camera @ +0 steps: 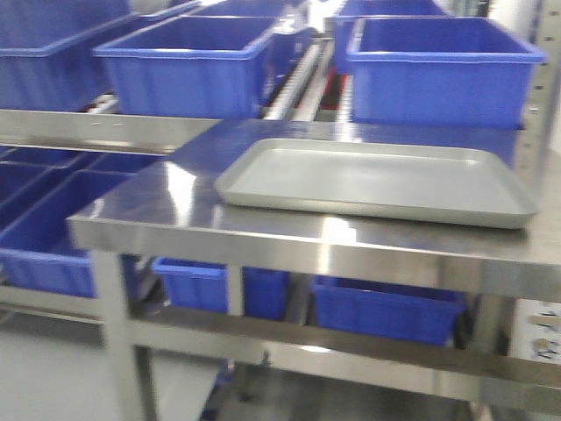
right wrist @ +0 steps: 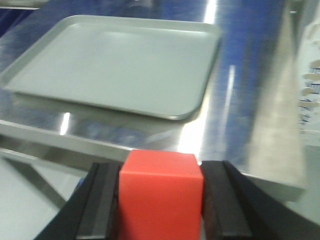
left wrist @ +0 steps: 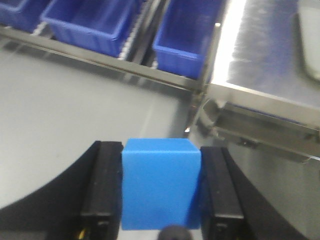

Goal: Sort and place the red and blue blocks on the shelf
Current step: 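Drive the base backward away from the table holding both cubes, then turn the base across the floor toward the shelf of blue bins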

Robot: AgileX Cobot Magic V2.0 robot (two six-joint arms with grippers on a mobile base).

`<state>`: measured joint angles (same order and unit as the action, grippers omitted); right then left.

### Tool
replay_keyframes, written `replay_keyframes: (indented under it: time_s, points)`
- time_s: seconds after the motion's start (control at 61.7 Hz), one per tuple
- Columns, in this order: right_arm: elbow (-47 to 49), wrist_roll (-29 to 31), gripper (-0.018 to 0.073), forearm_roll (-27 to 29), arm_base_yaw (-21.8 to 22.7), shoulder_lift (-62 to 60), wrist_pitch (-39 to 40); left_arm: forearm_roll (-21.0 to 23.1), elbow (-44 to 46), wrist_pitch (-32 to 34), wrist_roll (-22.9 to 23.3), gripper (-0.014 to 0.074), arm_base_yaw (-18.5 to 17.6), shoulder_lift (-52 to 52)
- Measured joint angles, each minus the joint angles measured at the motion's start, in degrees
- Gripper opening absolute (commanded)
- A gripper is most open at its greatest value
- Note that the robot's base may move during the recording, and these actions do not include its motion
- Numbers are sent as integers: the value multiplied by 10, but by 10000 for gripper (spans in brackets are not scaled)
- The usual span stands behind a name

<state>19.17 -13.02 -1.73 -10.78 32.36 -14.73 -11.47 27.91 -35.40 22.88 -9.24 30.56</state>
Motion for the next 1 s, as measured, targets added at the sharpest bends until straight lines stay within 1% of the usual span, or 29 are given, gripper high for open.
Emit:
replay_keyframes:
  time_s: [1.005]
  points:
    - [0, 0, 49, 0, 0, 0, 0, 0, 0, 0, 0, 125, 0, -1]
